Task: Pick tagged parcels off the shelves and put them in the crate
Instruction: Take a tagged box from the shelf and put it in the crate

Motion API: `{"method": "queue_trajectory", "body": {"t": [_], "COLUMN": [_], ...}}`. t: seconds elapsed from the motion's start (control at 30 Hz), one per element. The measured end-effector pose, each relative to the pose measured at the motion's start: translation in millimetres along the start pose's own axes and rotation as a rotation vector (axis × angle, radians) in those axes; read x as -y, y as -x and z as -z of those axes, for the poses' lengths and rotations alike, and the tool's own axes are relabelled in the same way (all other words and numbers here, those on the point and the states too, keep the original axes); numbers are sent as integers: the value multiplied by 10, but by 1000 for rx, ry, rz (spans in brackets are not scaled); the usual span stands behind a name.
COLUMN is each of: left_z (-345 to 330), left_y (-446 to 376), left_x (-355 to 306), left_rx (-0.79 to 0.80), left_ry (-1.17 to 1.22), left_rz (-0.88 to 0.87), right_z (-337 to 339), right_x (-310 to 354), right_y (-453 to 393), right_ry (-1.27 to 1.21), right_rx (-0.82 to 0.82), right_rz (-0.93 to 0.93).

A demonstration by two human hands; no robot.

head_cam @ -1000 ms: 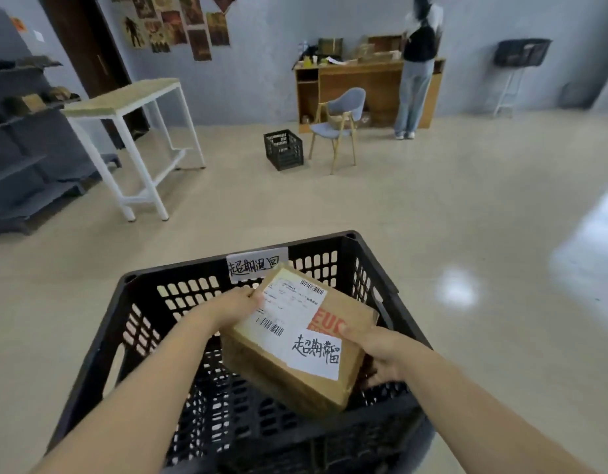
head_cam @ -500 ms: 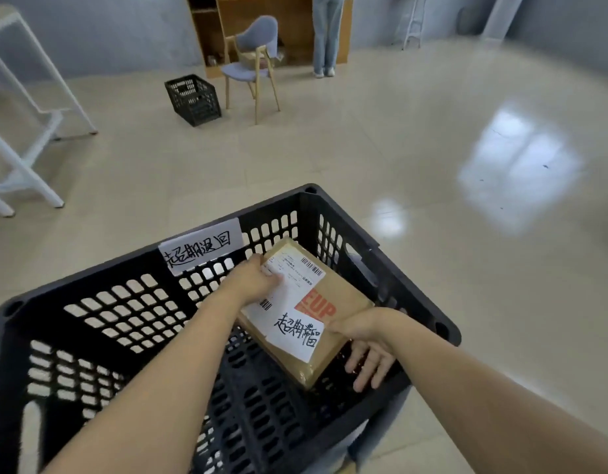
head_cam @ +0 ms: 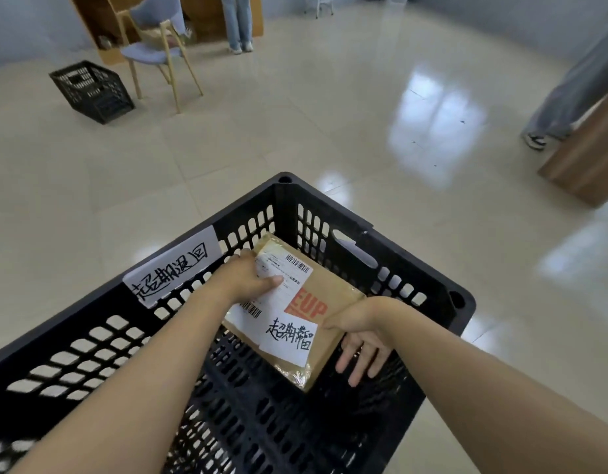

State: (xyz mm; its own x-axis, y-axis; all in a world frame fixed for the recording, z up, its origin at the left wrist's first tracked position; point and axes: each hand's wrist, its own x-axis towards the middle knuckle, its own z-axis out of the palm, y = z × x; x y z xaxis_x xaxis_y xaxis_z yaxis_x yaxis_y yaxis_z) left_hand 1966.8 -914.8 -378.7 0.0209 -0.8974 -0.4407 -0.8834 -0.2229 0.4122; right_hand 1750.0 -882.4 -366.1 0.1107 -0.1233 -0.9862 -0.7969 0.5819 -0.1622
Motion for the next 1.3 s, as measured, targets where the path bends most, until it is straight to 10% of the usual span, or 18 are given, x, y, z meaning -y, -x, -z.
{"method": "queue_trajectory", "body": {"t": [0.63, 0.97, 1.17, 1.3], "left_z": [128, -413, -473, -190], "left_y": [-79, -309, -193, -54], "left_x": [-225, -174, -264, -575], "left_rx": [145, -188, -271, -270], "left_ry": [-230, -130, -378, -356], "left_rz": [87, -55, -115, -167], "right_z": [52, 40, 60, 129], "right_x": [-125, -61, -40, -57], "right_y": [12, -99, 17, 568], "right_ry": [-87, -99, 438, 349], "right_rx": [86, -175, -595, -633], "right_rz": [67, 100, 159, 584]}}
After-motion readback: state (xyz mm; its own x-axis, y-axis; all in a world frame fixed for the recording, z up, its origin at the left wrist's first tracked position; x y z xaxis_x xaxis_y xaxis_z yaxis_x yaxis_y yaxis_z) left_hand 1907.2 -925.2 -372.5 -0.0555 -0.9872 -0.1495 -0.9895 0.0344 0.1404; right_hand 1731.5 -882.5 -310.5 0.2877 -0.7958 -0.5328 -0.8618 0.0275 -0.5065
